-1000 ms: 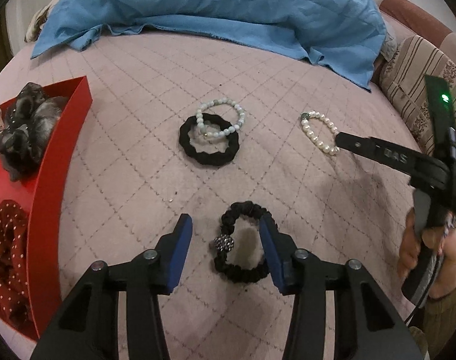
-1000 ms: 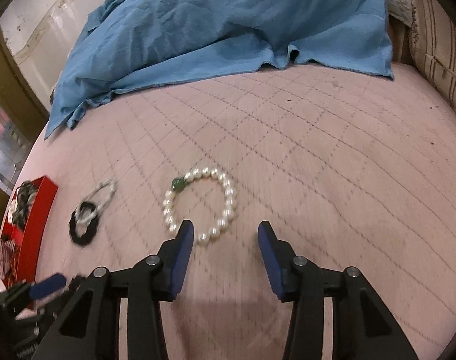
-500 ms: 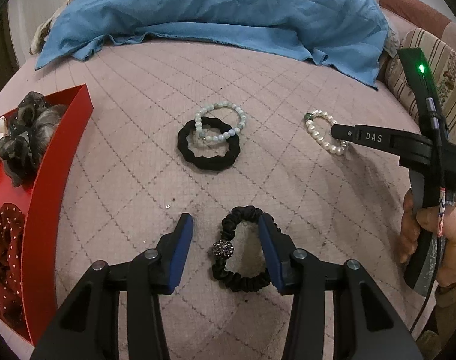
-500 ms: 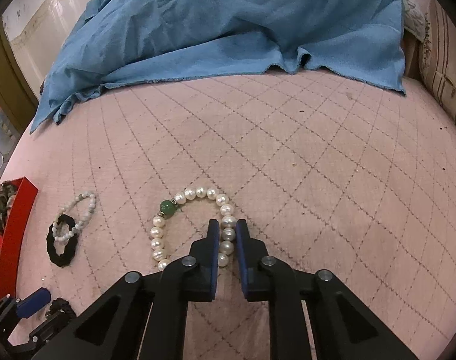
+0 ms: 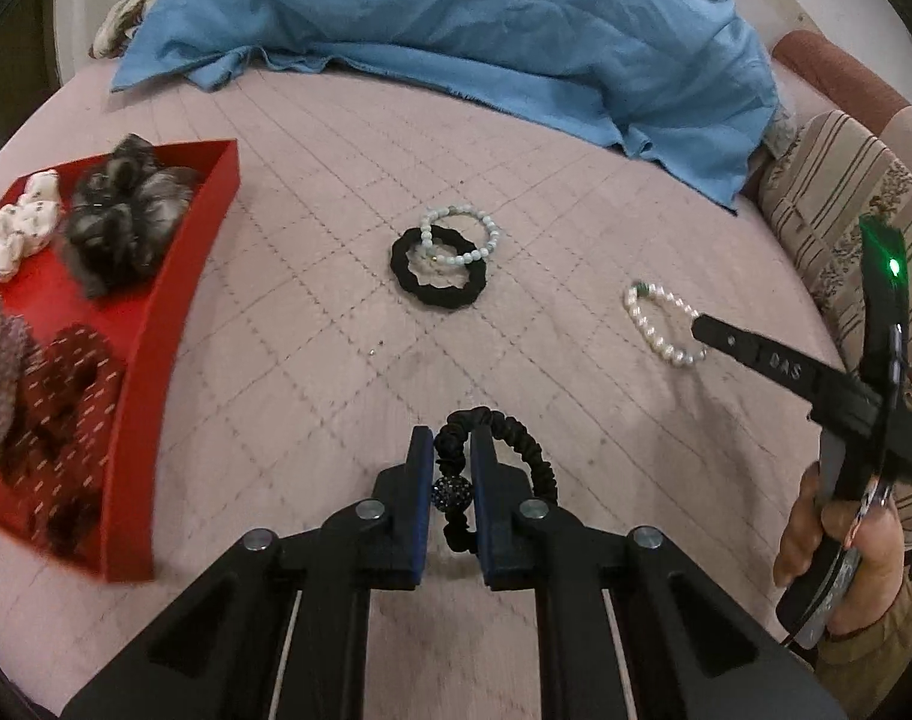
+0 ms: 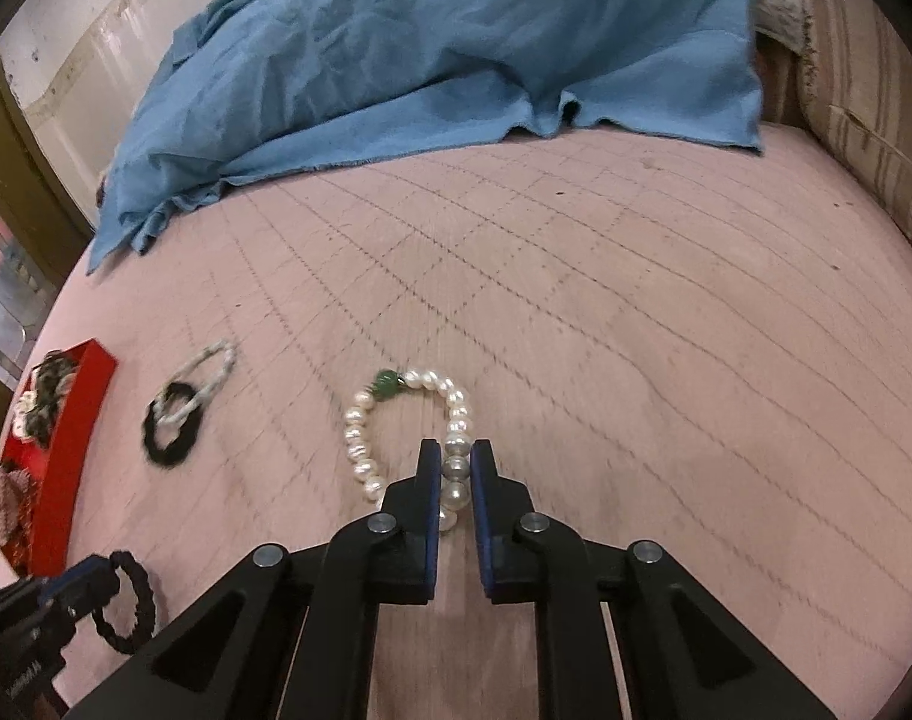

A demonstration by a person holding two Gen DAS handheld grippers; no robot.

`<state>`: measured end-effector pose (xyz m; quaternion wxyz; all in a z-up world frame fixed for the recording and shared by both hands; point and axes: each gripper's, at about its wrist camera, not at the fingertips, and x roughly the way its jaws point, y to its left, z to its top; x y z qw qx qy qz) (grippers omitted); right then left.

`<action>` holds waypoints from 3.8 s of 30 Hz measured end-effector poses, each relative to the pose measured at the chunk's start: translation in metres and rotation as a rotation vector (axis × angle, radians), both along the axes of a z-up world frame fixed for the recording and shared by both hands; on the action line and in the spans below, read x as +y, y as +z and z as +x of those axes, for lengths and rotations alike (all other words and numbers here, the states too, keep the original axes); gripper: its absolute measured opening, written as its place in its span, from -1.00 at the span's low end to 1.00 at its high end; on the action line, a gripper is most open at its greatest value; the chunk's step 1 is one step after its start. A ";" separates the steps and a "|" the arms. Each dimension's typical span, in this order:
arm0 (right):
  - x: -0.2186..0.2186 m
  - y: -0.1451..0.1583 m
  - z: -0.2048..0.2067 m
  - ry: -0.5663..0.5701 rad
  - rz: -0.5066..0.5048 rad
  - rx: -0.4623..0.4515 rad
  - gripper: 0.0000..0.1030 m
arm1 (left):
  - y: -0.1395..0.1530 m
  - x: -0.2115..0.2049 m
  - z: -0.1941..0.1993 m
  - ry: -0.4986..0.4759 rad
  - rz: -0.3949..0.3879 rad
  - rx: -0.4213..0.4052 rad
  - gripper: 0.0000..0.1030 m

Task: Organize jewelry
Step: 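Carry the pearl bracelet and black beaded bracelet over the red tray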

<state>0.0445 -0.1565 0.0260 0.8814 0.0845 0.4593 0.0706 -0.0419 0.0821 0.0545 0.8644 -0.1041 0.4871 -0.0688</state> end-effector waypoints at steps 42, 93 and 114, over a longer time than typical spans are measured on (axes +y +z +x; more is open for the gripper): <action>0.067 0.104 -0.181 0.183 0.123 -0.182 -0.79 | 0.092 0.037 -0.114 0.128 0.252 -0.228 -0.77; 0.258 0.132 -0.112 0.533 0.024 -0.158 -0.79 | 0.074 0.236 -0.070 0.383 0.138 -0.168 -0.77; 0.365 0.101 -0.037 0.602 0.070 -0.082 -0.79 | 0.024 0.290 0.009 0.392 0.050 -0.066 -0.77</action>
